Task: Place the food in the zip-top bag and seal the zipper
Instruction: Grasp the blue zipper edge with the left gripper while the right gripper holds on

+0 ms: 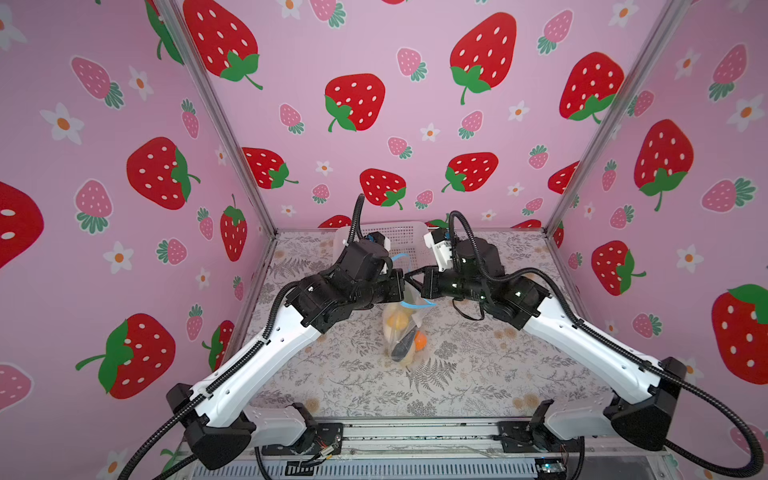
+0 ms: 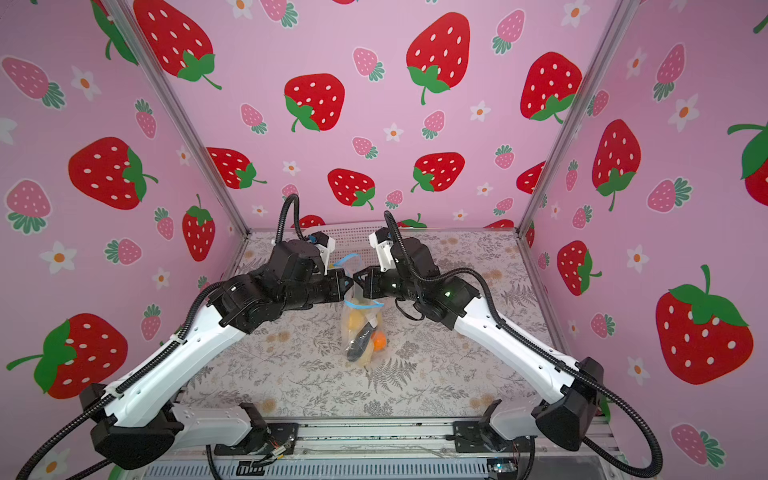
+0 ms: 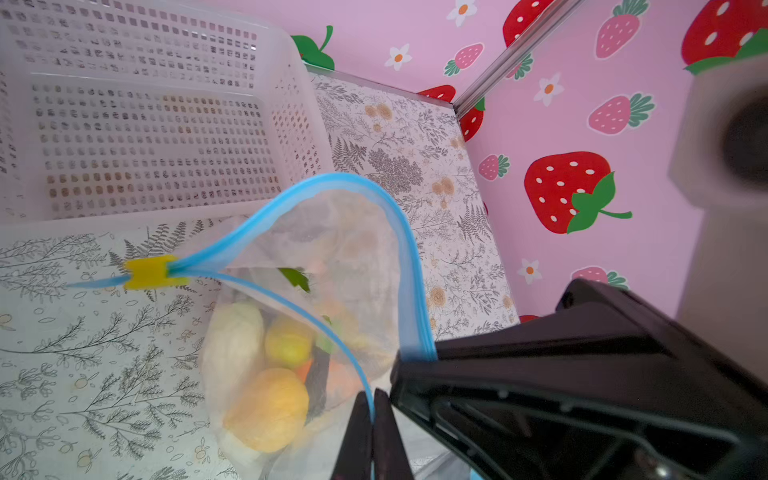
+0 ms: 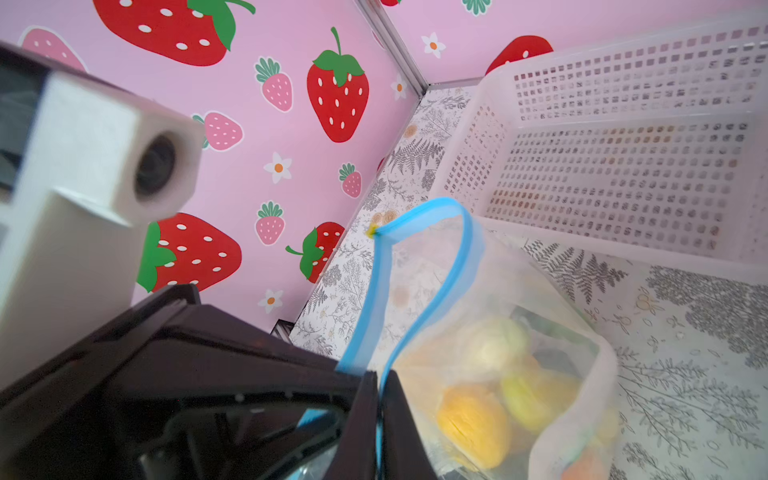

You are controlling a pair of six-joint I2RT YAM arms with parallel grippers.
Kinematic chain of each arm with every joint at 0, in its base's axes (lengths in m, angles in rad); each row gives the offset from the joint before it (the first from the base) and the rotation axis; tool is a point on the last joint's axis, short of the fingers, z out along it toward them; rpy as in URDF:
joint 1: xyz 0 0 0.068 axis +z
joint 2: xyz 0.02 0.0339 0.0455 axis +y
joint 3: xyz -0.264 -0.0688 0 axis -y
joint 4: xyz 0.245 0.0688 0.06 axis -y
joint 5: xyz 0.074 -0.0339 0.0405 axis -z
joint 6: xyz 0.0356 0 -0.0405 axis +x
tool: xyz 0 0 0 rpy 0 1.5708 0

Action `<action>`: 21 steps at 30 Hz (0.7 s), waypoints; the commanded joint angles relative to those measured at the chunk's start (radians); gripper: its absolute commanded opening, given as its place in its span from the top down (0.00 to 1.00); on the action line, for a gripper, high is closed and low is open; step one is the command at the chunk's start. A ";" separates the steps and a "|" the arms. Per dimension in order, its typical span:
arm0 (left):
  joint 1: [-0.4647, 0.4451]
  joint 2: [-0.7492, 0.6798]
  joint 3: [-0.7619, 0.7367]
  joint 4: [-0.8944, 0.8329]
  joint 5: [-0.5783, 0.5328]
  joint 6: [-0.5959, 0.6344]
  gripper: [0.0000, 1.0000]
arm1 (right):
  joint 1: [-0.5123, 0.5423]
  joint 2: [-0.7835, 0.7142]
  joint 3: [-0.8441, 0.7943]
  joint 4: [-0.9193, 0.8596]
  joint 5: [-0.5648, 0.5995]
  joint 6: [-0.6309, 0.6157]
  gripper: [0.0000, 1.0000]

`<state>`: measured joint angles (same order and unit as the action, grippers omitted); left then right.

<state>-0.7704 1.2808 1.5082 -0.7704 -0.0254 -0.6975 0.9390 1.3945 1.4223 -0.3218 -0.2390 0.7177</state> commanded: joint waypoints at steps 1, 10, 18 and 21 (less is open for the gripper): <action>-0.005 -0.033 -0.018 0.004 -0.039 -0.027 1.00 | 0.022 0.043 0.064 0.063 -0.063 -0.048 0.91; 0.050 -0.044 -0.104 0.026 -0.055 -0.040 1.00 | 0.008 0.095 0.062 0.088 -0.086 -0.102 0.85; 0.089 -0.025 -0.076 0.031 -0.024 -0.021 1.00 | -0.101 0.043 0.032 0.166 -0.281 -0.253 0.47; 0.102 -0.021 -0.064 0.031 -0.014 -0.010 1.00 | -0.172 -0.048 -0.025 0.219 -0.367 -0.389 0.39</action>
<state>-0.6796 1.2518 1.4036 -0.7540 -0.0483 -0.7120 0.8135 1.4502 1.4296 -0.1848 -0.4801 0.4870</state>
